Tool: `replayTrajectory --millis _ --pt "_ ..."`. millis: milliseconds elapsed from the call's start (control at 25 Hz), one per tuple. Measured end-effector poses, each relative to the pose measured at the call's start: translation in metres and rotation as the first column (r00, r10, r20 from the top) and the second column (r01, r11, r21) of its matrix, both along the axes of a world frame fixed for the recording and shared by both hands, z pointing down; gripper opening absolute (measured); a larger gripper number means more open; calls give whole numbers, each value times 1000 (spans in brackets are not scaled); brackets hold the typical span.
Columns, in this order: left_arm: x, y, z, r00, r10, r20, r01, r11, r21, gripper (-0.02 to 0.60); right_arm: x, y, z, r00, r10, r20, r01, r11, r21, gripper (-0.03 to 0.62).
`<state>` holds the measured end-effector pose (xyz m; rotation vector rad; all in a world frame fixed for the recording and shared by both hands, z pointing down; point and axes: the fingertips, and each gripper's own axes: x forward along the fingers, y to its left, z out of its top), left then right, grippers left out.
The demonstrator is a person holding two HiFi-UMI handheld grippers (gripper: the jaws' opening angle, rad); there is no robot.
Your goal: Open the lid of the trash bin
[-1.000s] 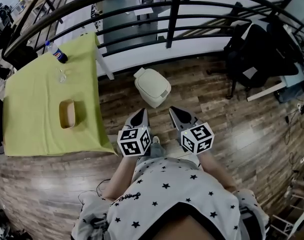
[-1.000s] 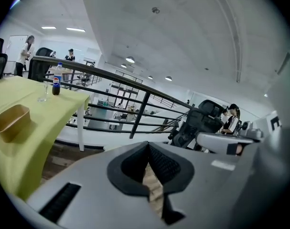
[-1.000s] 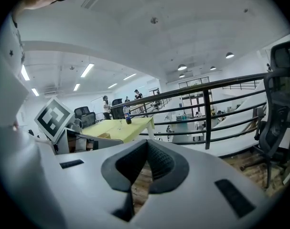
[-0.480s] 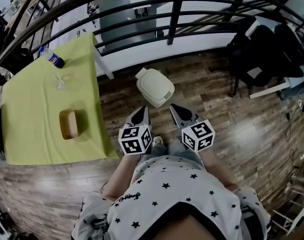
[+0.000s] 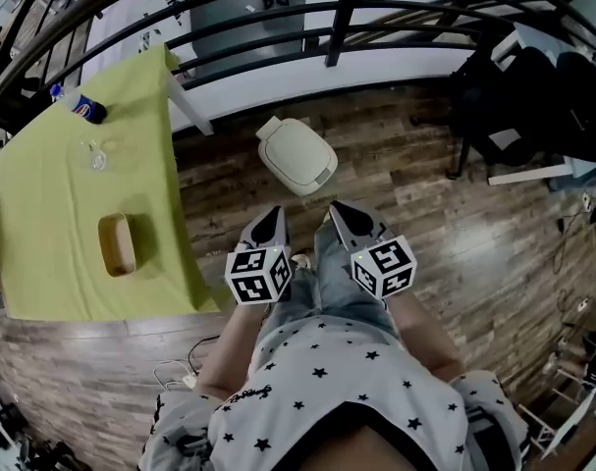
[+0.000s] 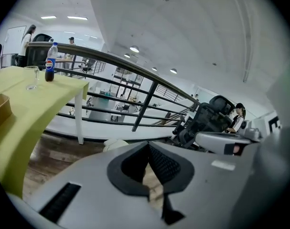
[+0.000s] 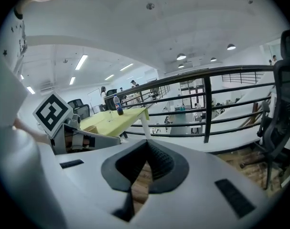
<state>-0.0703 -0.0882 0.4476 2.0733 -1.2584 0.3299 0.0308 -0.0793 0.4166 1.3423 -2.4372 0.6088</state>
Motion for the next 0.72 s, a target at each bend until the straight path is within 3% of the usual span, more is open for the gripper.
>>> replayTrajectory --millis 720 --pt "19 -50 113 996 -78 51 84 988 -128 6 45 -70 138 999 -9 -51 1 989 -145 -6"
